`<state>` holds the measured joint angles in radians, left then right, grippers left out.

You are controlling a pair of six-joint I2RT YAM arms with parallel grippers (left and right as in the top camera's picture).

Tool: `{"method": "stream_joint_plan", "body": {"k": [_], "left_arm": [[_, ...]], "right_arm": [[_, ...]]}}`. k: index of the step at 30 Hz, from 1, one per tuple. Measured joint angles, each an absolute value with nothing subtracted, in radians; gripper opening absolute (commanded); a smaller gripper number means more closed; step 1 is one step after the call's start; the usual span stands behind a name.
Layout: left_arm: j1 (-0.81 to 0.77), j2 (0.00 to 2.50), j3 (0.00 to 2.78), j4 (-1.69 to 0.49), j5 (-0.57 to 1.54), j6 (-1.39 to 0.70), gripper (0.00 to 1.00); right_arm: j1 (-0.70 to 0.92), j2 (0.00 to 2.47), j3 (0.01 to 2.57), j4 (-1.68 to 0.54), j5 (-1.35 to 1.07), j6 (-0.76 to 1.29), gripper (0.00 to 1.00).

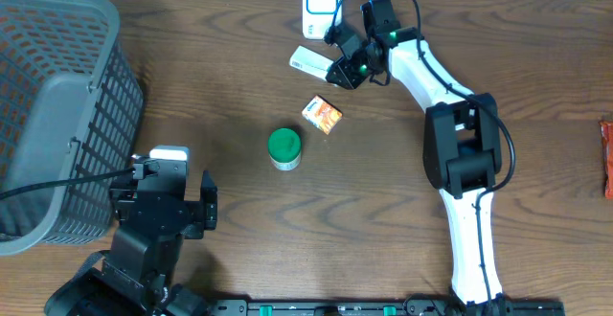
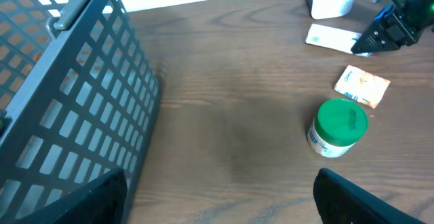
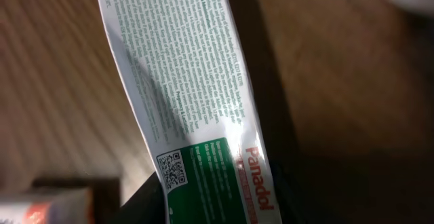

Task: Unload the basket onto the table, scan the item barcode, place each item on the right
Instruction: 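Hold the Panadol box barcode in front of the scanner, then carry the Panadol box right and drop it at the table edge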

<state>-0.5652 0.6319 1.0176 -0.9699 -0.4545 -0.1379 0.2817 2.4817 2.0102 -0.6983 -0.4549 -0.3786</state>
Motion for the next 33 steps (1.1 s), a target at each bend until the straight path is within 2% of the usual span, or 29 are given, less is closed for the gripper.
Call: {"method": "stream_joint_plan", "body": {"k": [3,6,10,16,22,27,33], "left_arm": [[-0.565,0.632,1.018,-0.970,-0.455,-0.138,0.88],[-0.565,0.632,1.018,-0.969,-0.455,-0.138,0.88],[-0.565,0.632,1.018,-0.970,-0.455,-0.138,0.88],[-0.565,0.632,1.018,-0.970,-0.455,-0.138,0.88],[-0.565,0.632,1.018,-0.970,-0.455,-0.138,0.88],[-0.565,0.632,1.018,-0.970,-0.455,-0.138,0.88],[-0.565,0.632,1.018,-0.970,-0.455,-0.138,0.88]], "right_arm": [[0.284,2.461,2.005,-0.774,-0.450,-0.356,0.24],[0.290,2.420,1.990,-0.872,-0.435,-0.339,0.27],[0.293,2.301,1.979,-1.034,-0.358,-0.317,0.23],[0.288,2.082,1.980,-1.256,-0.171,-0.260,0.18],[0.253,2.005,1.982,-1.449,0.046,-0.168,0.20],[0.194,2.006,1.980,-1.482,0.207,-0.085,0.23],[0.048,2.006,1.980,-1.454,0.287,-0.028,0.25]]}}
